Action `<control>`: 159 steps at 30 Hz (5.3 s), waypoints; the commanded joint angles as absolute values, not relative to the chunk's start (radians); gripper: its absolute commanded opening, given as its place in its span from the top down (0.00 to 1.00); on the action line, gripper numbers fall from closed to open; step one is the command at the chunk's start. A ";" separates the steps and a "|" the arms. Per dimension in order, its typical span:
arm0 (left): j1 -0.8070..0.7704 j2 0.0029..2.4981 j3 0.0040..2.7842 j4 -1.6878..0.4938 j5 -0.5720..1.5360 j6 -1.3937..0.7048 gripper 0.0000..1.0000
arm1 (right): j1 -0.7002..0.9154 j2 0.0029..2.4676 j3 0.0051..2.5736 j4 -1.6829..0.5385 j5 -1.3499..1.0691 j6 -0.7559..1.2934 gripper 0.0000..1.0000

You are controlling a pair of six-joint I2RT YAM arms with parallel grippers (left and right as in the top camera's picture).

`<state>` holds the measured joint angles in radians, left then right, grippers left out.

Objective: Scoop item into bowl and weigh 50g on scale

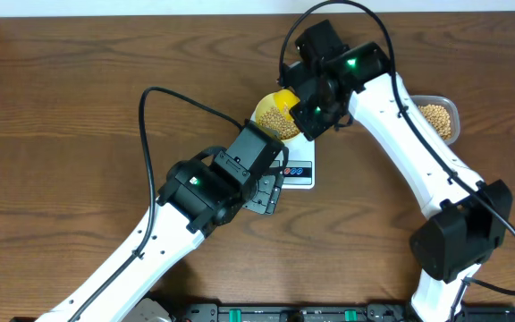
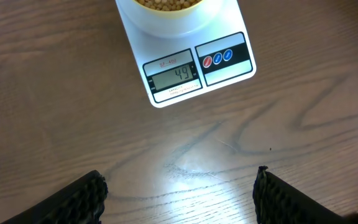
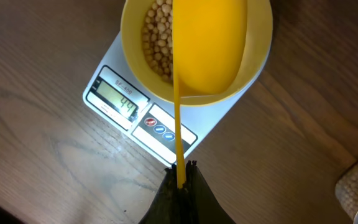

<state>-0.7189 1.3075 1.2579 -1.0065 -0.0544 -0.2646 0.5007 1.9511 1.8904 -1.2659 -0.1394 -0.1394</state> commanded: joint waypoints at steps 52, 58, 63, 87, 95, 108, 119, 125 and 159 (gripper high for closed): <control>-0.717 1.311 1.277 -1.008 -0.053 -0.257 0.22 | 0.538 1.913 1.914 -1.283 -0.047 -0.170 0.99; -0.717 1.311 1.277 -1.008 -0.053 -0.257 0.22 | 0.538 1.911 1.914 -1.283 -0.048 -0.173 0.99; -0.717 1.311 1.277 -1.008 -0.053 -0.257 0.22 | 0.538 1.911 1.914 -1.280 -0.058 -0.173 0.99; -0.717 1.311 1.277 -1.008 -0.053 -0.257 0.22 | 0.495 1.911 1.909 -1.263 -0.187 -0.135 0.99; -0.717 1.311 1.277 -1.008 -0.053 -0.257 0.22 | 0.457 1.911 1.867 -1.243 -0.238 -0.128 0.99; -0.717 1.311 1.277 -1.008 -0.053 -0.257 0.22 | 0.400 1.911 1.853 -1.226 -0.389 -0.128 0.99; -0.717 1.311 1.277 -1.008 -0.053 -0.257 0.21 | 0.254 1.911 1.853 -1.241 -0.682 -0.128 0.99; -0.717 1.311 1.277 -1.008 -0.053 -0.257 0.22 | 0.181 1.910 1.853 -1.287 -0.736 -0.158 0.99; -0.717 1.311 1.277 -1.008 -0.053 -0.257 0.22 | 0.447 1.909 1.853 -1.191 -0.201 -0.219 0.99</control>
